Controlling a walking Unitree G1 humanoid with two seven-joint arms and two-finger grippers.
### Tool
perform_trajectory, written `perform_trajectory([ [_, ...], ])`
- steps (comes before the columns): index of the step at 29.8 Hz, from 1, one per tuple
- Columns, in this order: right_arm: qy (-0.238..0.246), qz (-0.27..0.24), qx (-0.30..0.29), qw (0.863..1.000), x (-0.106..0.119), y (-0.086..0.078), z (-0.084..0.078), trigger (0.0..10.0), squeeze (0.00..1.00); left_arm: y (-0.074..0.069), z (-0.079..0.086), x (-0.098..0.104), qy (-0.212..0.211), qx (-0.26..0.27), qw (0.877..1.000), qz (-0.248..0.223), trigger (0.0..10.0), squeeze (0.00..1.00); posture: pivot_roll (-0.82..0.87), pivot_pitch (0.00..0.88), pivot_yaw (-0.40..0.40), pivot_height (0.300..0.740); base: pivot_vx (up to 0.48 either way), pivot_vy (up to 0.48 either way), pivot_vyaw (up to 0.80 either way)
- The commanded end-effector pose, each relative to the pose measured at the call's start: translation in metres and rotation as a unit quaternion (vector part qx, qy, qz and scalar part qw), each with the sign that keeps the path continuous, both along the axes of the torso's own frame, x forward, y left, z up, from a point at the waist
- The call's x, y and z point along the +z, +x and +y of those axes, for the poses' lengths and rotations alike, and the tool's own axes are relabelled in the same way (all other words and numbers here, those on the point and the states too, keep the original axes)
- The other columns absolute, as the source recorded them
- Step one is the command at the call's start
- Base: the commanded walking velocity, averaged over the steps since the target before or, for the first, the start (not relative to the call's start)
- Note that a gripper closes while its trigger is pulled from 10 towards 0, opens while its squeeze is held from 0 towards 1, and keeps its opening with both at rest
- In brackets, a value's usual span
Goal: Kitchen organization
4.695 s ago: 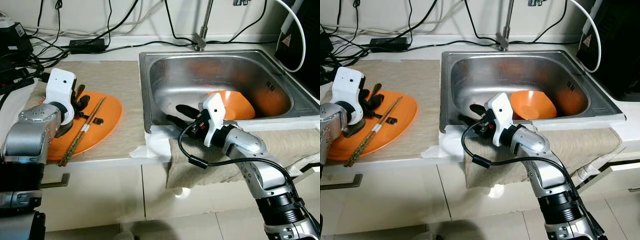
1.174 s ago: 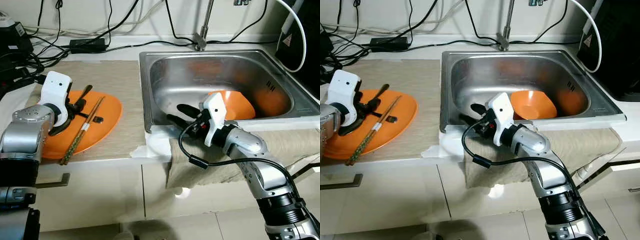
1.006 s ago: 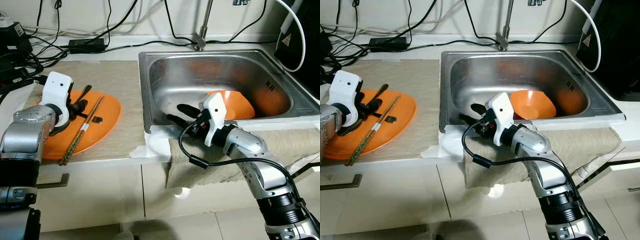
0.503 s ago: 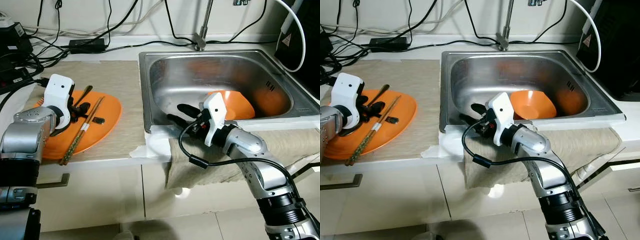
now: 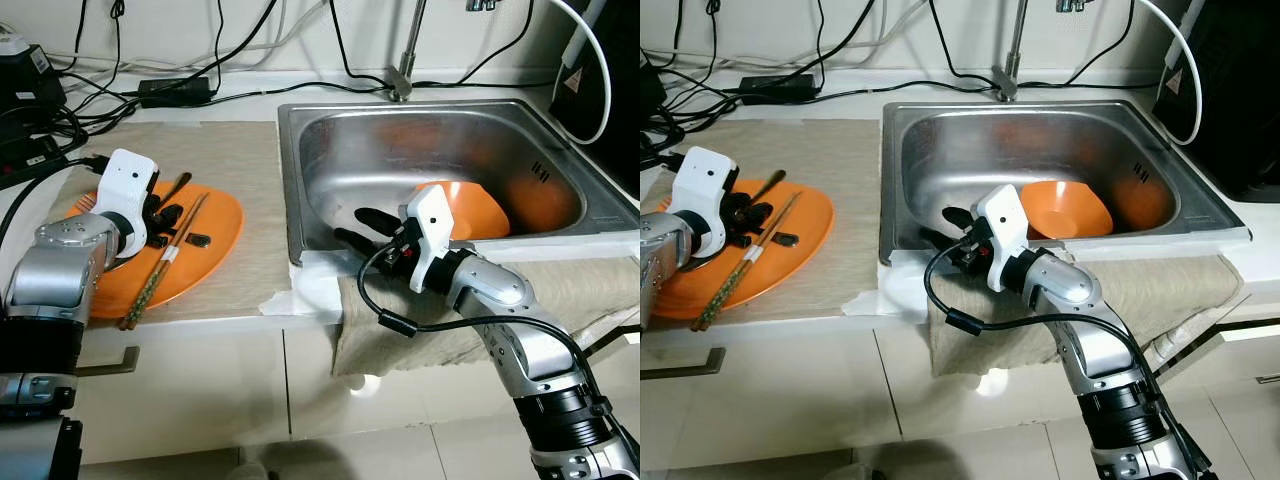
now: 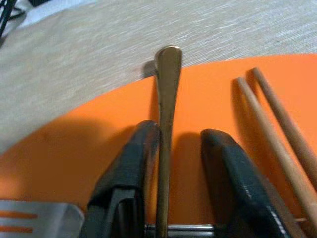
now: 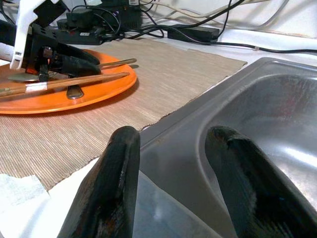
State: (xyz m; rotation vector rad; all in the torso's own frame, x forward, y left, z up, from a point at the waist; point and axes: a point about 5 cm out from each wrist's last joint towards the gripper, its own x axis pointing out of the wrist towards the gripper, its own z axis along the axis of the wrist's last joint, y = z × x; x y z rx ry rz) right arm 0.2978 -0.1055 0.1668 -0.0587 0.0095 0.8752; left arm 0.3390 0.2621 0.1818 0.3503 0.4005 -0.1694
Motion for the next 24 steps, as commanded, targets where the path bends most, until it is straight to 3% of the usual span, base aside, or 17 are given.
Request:
perform_trajectory([
  [1,-0.006,-0.002,-0.009,1.000,0.002,0.002,-0.004,10.0,0.00,-0.003,0.003,-0.012,0.008,0.003,1.000,0.029,0.0,0.05,0.07,0.016,0.001,0.740,0.000,0.000,0.00],
  [5,-0.007,-0.002,-0.009,1.000,0.002,0.002,-0.005,10.0,0.00,-0.002,0.002,-0.009,0.001,0.001,1.000,0.023,0.0,0.02,0.07,0.013,0.000,0.740,0.000,0.000,0.00],
  [15,-0.008,-0.002,-0.011,1.000,0.002,0.002,-0.005,10.0,0.00,0.004,-0.001,0.021,-0.022,-0.004,0.999,-0.036,0.0,0.03,0.07,0.010,-0.002,0.740,0.000,0.000,0.00],
  [24,-0.006,-0.001,-0.011,1.000,0.001,0.002,-0.004,10.0,0.00,0.003,-0.004,0.031,-0.025,-0.011,0.998,-0.054,0.0,0.03,0.08,0.015,-0.001,0.740,0.000,0.000,0.00],
])
